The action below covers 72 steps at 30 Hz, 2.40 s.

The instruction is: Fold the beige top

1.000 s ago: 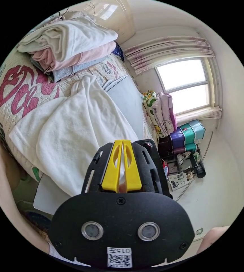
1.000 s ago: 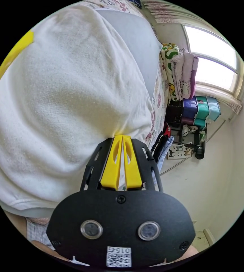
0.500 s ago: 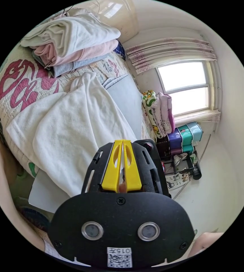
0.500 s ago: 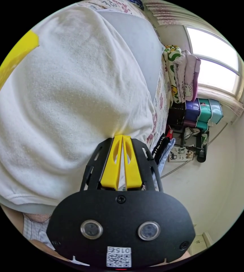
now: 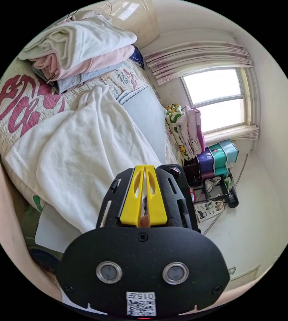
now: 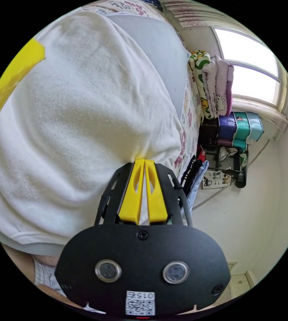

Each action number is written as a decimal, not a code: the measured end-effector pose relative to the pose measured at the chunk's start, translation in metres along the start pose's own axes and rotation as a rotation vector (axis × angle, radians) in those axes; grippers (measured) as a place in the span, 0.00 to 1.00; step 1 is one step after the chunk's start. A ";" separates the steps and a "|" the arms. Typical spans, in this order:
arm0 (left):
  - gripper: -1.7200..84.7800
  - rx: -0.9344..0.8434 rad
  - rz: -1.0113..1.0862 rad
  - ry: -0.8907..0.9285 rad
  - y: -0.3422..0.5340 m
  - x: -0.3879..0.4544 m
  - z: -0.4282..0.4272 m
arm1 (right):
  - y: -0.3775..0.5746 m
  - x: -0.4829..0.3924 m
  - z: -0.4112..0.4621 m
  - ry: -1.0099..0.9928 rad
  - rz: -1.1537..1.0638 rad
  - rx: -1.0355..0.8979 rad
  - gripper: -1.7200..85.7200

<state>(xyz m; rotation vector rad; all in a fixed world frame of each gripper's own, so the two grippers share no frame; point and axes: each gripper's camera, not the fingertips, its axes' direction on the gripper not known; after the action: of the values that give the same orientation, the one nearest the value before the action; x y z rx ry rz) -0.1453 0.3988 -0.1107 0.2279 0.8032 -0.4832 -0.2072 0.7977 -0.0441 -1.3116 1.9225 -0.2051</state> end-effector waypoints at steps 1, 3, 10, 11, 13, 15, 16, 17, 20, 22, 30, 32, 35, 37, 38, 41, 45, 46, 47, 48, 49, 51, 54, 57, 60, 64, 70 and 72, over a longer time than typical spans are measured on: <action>0.01 0.002 0.004 0.002 0.000 0.000 -0.001 | 0.000 0.001 -0.002 0.000 0.004 0.002 0.01; 0.01 0.008 0.001 0.005 0.001 -0.002 -0.003 | -0.003 0.005 -0.011 0.003 0.007 0.004 0.01; 0.01 -0.001 0.011 -0.007 -0.002 -0.003 -0.009 | -0.015 0.016 -0.043 0.017 0.012 0.004 0.01; 0.01 -0.001 0.006 -0.007 -0.003 -0.005 -0.010 | -0.018 0.018 -0.049 0.025 0.012 0.001 0.01; 0.01 -0.007 -0.019 -0.004 -0.005 -0.009 -0.010 | -0.023 0.019 -0.060 0.041 -0.006 -0.009 0.01; 0.01 -0.007 -0.013 -0.014 -0.007 -0.008 -0.012 | -0.029 0.024 -0.075 0.049 -0.007 -0.018 0.01; 0.01 -0.005 -0.010 -0.018 -0.007 -0.008 -0.012 | -0.031 0.026 -0.079 0.050 -0.007 -0.018 0.01; 0.01 -0.004 -0.009 -0.020 -0.006 -0.007 -0.013 | -0.033 0.029 -0.087 0.050 -0.009 -0.018 0.01; 0.01 -0.007 0.001 -0.014 -0.006 -0.003 -0.013 | -0.038 0.041 -0.108 0.041 0.005 -0.008 0.01; 0.01 -0.014 0.020 -0.017 -0.006 0.000 -0.012 | -0.040 0.048 -0.120 0.039 0.029 -0.001 0.01; 0.01 -0.022 0.025 0.008 0.000 0.013 -0.008 | -0.052 0.087 -0.188 0.000 0.048 0.021 0.01; 0.01 -0.020 0.017 0.020 0.001 0.015 -0.008 | -0.055 0.097 -0.206 -0.012 0.046 0.023 0.01; 0.01 -0.022 0.026 0.030 0.004 0.022 -0.007 | -0.056 0.113 -0.238 -0.030 0.070 0.036 0.01; 0.01 -0.008 0.050 0.019 0.010 0.030 -0.009 | -0.054 0.123 -0.257 -0.040 0.098 0.058 0.01; 0.01 0.005 0.076 0.010 0.016 0.037 -0.010 | -0.052 0.132 -0.271 -0.055 0.115 0.078 0.01; 0.01 0.034 0.167 0.023 0.033 0.060 -0.011 | -0.040 0.160 -0.303 -0.140 0.198 0.148 0.01; 0.01 0.045 0.273 0.068 0.061 0.095 -0.002 | -0.014 0.205 -0.345 -0.308 0.329 0.303 0.01; 0.01 0.037 0.302 0.076 0.066 0.101 0.002 | -0.011 0.213 -0.350 -0.348 0.370 0.333 0.01; 0.01 0.037 0.349 0.087 0.074 0.112 0.008 | -0.005 0.227 -0.359 -0.408 0.403 0.364 0.01; 0.01 0.016 0.394 0.108 0.078 0.123 0.015 | -0.002 0.243 -0.369 -0.458 0.440 0.357 0.01; 0.01 -0.012 0.415 0.125 0.078 0.128 0.019 | 0.001 0.250 -0.375 -0.494 0.454 0.358 0.01; 0.01 -0.156 0.509 0.152 0.076 0.146 0.032 | 0.026 0.287 -0.398 -0.676 0.481 0.454 0.01; 0.01 -0.141 0.720 0.148 0.070 0.158 0.014 | 0.072 0.346 -0.423 -0.867 0.563 0.586 0.01; 0.01 -0.194 0.842 0.069 0.052 0.153 -0.010 | 0.130 0.386 -0.463 -0.895 0.453 0.815 0.01; 0.01 -0.337 0.884 -0.035 0.045 0.144 -0.019 | 0.188 0.407 -0.496 -0.955 0.351 1.038 0.01; 0.02 -0.613 0.955 -0.091 0.056 0.137 -0.007 | 0.202 0.408 -0.525 -1.026 0.187 0.961 0.02; 0.08 -0.727 1.172 -0.247 0.087 0.148 0.022 | 0.176 0.374 -0.585 -1.152 -0.158 0.839 0.13; 0.10 -0.756 1.198 -0.221 0.089 0.153 0.035 | 0.158 0.365 -0.614 -1.120 -0.235 0.800 0.15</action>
<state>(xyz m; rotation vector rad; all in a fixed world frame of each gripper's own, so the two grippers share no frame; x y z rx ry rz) 0.0120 0.4126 -0.1985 -0.0748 0.4635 0.9062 -0.7946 0.3876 0.1036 -0.7836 0.6112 -0.2438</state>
